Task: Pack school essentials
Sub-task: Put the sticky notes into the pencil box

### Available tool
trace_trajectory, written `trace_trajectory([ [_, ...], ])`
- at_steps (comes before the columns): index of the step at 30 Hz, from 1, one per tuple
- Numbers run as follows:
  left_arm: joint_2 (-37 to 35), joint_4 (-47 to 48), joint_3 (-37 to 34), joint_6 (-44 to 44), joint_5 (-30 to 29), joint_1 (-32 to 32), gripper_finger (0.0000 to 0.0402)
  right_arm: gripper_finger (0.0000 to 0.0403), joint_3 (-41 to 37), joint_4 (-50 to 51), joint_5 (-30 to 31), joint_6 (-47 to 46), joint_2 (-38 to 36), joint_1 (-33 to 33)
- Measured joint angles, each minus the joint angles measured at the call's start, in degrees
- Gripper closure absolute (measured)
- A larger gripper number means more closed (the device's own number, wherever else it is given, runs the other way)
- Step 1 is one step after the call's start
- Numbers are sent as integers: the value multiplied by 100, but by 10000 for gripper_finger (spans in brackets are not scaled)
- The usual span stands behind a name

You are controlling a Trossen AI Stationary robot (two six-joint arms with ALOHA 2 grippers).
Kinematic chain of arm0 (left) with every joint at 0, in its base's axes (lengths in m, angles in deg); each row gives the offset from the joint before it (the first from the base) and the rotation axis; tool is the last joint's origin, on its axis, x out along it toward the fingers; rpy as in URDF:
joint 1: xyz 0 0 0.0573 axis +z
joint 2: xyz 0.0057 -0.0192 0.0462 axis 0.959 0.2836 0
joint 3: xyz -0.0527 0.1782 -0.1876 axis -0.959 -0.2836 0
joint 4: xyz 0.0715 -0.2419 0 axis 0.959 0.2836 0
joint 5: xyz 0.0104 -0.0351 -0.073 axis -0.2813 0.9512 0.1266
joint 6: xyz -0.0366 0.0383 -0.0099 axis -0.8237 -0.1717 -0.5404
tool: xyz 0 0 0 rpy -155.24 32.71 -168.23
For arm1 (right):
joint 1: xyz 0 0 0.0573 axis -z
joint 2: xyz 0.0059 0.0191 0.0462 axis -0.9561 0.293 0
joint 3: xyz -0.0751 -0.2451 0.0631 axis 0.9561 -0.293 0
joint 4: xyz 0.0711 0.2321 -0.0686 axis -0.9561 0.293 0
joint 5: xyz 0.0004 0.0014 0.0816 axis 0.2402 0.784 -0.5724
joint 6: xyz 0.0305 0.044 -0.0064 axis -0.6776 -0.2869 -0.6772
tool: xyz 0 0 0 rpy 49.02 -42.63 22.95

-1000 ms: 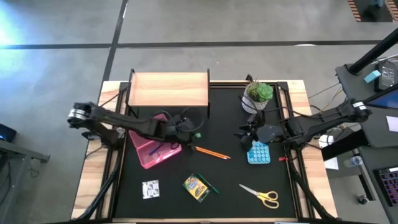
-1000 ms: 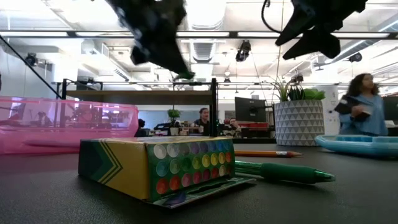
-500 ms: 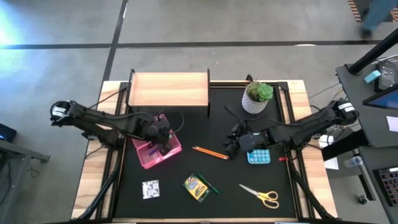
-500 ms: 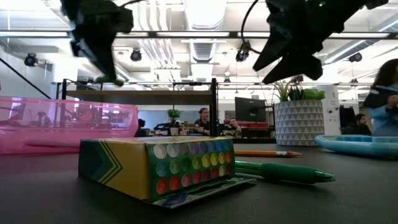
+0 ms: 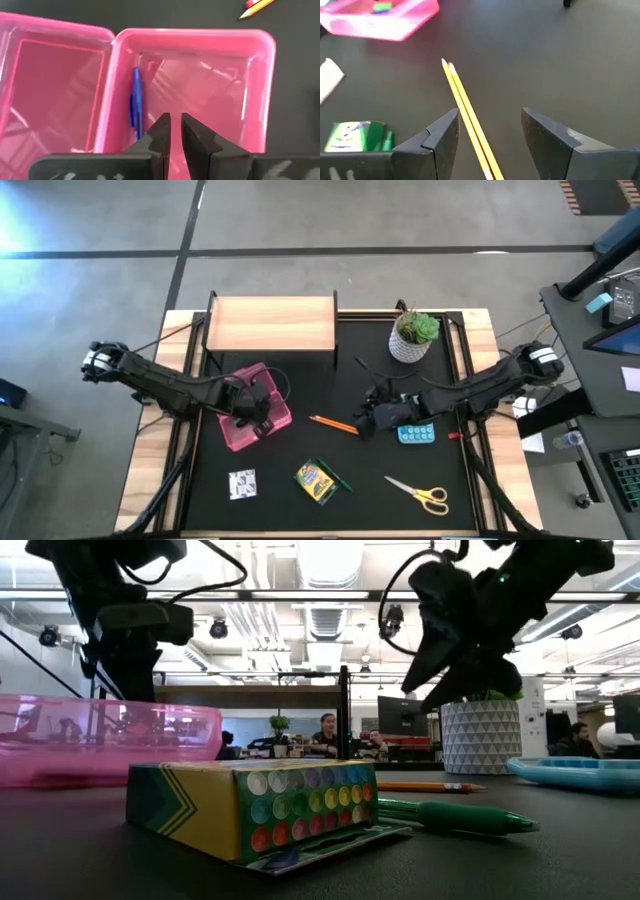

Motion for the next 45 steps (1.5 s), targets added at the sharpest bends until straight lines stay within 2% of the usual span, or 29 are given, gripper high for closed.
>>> trace_trajectory([
  [7, -14, -27, 39, 2, 11, 1, 374, 200, 225, 5, -4, -8, 295, 2],
  [17, -71, -55, 524, 66, 13, 5, 371, 200, 581, 134, -136, 122, 414, 2],
  [20, -66, -55, 613, 70, 99, 5, 354, 200, 688, 292, -134, 152, 409, 2],
  [28, -64, -256, 645, 331, 172, 7, 266, 200, 728, 317, -133, -91, 411, 2],
  [32, -142, -736, 645, 535, 491, -26, 252, 200, 728, 326, -133, -191, 425, 2],
  [35, -203, -1065, 655, 631, 799, -154, 251, 200, 728, 377, -133, -191, 431, 2],
  [39, -221, -1059, 654, 611, 1190, -545, 251, 200, 751, 357, -135, -260, 431, 1],
  [45, -216, -1032, 654, -143, 1330, -1446, 251, 200, 959, 308, -133, -393, 431, -118],
])
